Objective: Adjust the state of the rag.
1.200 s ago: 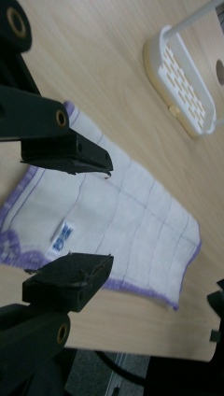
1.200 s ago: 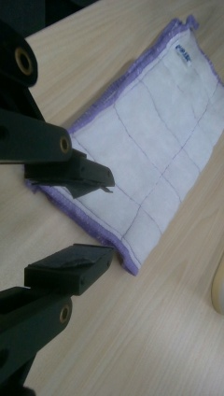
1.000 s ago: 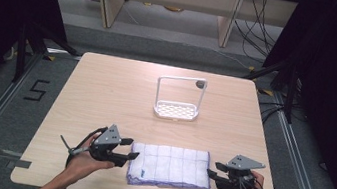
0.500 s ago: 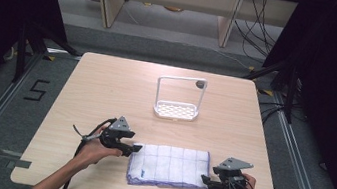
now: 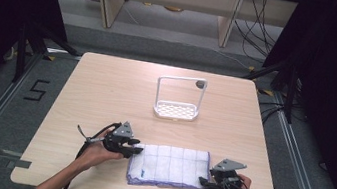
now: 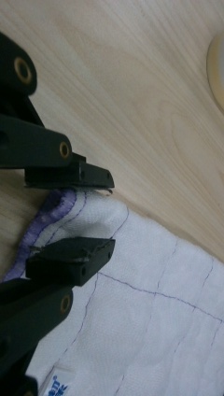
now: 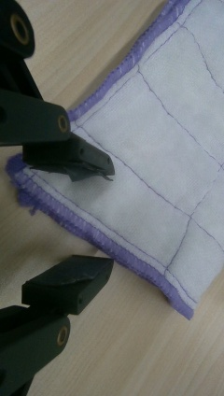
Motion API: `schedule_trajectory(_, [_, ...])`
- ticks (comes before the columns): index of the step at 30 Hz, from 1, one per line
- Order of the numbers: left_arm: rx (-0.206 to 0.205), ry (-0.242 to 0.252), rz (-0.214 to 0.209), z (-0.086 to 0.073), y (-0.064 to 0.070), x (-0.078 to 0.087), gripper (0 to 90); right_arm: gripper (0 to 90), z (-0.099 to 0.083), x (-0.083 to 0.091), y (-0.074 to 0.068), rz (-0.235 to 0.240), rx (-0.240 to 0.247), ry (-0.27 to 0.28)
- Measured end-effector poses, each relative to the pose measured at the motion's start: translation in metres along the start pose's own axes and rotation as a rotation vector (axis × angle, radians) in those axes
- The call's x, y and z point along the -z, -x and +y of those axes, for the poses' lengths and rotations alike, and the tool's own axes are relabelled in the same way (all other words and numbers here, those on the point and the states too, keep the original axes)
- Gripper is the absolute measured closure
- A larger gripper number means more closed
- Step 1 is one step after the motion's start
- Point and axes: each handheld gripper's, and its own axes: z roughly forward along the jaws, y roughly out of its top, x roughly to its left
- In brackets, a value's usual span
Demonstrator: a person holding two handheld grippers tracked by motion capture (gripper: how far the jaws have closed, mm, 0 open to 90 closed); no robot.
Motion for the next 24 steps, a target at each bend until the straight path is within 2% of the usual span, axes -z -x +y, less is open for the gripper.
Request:
schedule_trajectory(2, [-0.01,0.002,-0.001,-0.001,0.002,0.001,72.8,54.4,-0.001,-0.001,0.002,0.005,0.025,0.02])
schedule_trajectory(3, [-0.019,0.0,0.0,-0.001,0.003,0.001,74.2,57.8,0.0,0.0,0.001,0.016,0.022,0.013])
schedule_trajectory(4, [-0.034,-0.005,-0.001,-0.001,0.003,0.001,74.7,59.2,-0.001,-0.001,-0.001,0.016,0.017,0.017])
schedule_trajectory(5, [-0.026,-0.001,-0.007,-0.001,0.004,0.001,75.0,59.2,0.0,0.0,-0.001,0.016,0.026,0.006])
schedule_trajectory(6, [-0.024,0.005,-0.008,-0.002,0.004,0.0,75.3,59.9,-0.001,-0.001,-0.001,0.017,0.009,0.023])
schedule_trajectory(7, [-0.035,0.009,-0.007,-0.002,0.003,0.001,75.5,61.9,-0.001,0.0,0.001,0.019,0.02,0.015])
schedule_trajectory(8, [-0.039,-0.002,0.003,-0.003,0.004,0.002,76.6,65.3,-0.001,-0.001,0.004,0.02,0.031,0.024])
schedule_trajectory(9, [-0.044,0.008,0.001,-0.003,0.005,0.002,77.6,68.6,-0.001,-0.002,0.003,0.024,0.028,0.039])
schedule_trajectory(10, [-0.055,0.0,0.006,-0.003,0.006,0.002,78.4,71.7,-0.001,-0.001,0.002,0.03,0.016,0.029])
schedule_trajectory(11, [-0.064,0.004,0.008,-0.002,0.007,0.002,79.5,73.6,0.001,0.0,0.001,0.04,0.028,0.007])
schedule_trajectory(12, [-0.07,-0.01,0.01,-0.002,0.007,0.003,80.1,75.1,0.001,-0.001,0.001,0.044,0.034,0.017])
schedule_trajectory(13, [-0.076,-0.002,0.015,-0.002,0.007,0.002,80.3,77.0,0.002,-0.001,0.004,0.05,0.052,0.009])
schedule_trajectory(14, [-0.068,0.004,0.016,-0.002,0.009,0.002,80.7,78.2,0.002,-0.002,0.005,0.056,0.043,0.022])
schedule_trajectory(15, [-0.081,-0.013,0.02,-0.002,0.009,0.003,81.1,79.2,0.003,-0.003,0.006,0.073,0.026,0.018])
schedule_trajectory(16, [-0.093,-0.016,0.033,-0.002,0.011,0.004,81.4,80.0,0.005,-0.002,0.009,0.083,0.035,0.005])
schedule_trajectory(17, [-0.107,-0.02,0.024,-0.002,0.012,0.004,81.8,80.5,0.005,-0.005,0.011,0.077,0.05,0.029])
schedule_trajectory(18, [-0.104,-0.028,0.026,-0.003,0.015,0.006,82.2,80.7,0.005,-0.004,0.011,0.073,0.049,0.02])
schedule_trajectory(19, [-0.123,-0.031,0.025,-0.003,0.017,0.007,82.3,80.9,0.007,-0.004,0.01,0.075,0.043,0.016])
schedule_trajectory(20, [-0.13,-0.036,0.021,-0.004,0.019,0.009,82.4,81.0,0.009,-0.004,0.012,0.059,0.076,-0.001])
schedule_trajectory(23, [-0.145,-0.048,0.026,-0.008,0.029,0.014,82.5,81.1,0.017,-0.009,0.016,0.043,0.088,0.003])
schedule_trajectory(24, [-0.162,-0.056,0.027,-0.008,0.032,0.016,82.6,81.1,0.02,-0.011,0.017,0.04,0.085,0.004])
